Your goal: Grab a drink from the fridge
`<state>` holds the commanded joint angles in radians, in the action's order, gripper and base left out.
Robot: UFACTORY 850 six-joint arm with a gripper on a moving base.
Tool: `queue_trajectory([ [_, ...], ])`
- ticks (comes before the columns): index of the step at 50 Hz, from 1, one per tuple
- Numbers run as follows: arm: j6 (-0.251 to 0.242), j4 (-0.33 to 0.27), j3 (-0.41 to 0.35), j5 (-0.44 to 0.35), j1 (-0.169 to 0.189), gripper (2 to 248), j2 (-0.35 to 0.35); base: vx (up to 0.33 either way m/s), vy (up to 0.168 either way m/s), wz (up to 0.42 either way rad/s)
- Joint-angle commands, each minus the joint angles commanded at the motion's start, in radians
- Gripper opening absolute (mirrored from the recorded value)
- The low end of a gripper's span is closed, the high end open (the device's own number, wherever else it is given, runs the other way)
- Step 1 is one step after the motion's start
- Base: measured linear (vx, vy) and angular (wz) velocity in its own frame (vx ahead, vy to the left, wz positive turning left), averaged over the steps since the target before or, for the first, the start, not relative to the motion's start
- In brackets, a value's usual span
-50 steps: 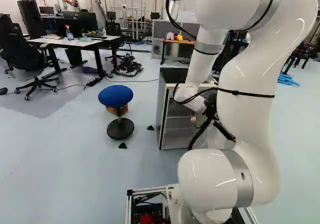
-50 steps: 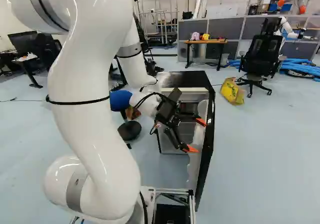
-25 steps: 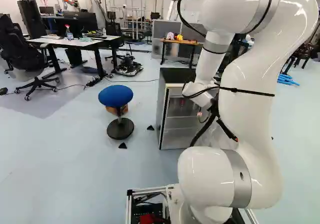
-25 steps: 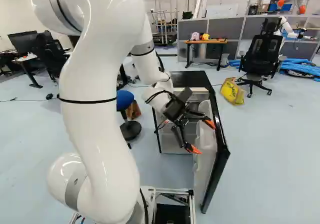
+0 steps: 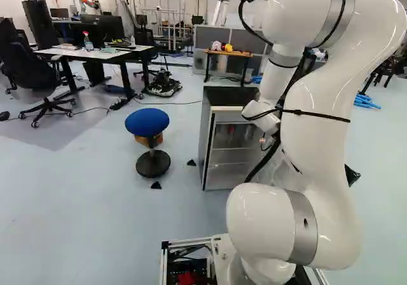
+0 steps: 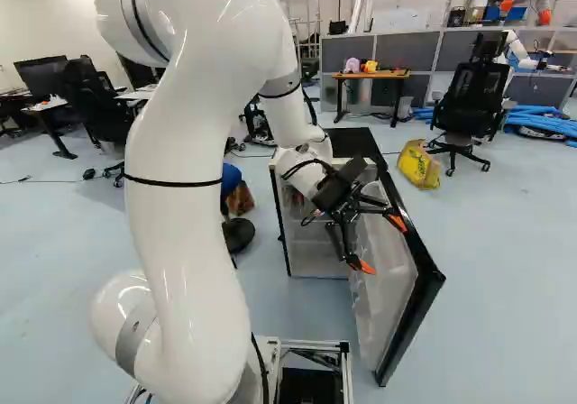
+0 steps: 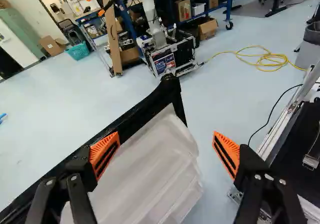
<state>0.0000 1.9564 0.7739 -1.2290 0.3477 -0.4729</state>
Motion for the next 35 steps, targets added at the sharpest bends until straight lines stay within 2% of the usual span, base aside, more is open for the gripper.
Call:
queue_trajectory([
  [20, 0.0, -0.037, 0.082, 0.037, 0.071, 247, -0.041, 0.0, 0.0, 0.0],
  [35, 0.0, -0.097, 0.14, 0.067, 0.119, 247, -0.071, 0.0, 0.0, 0.0],
])
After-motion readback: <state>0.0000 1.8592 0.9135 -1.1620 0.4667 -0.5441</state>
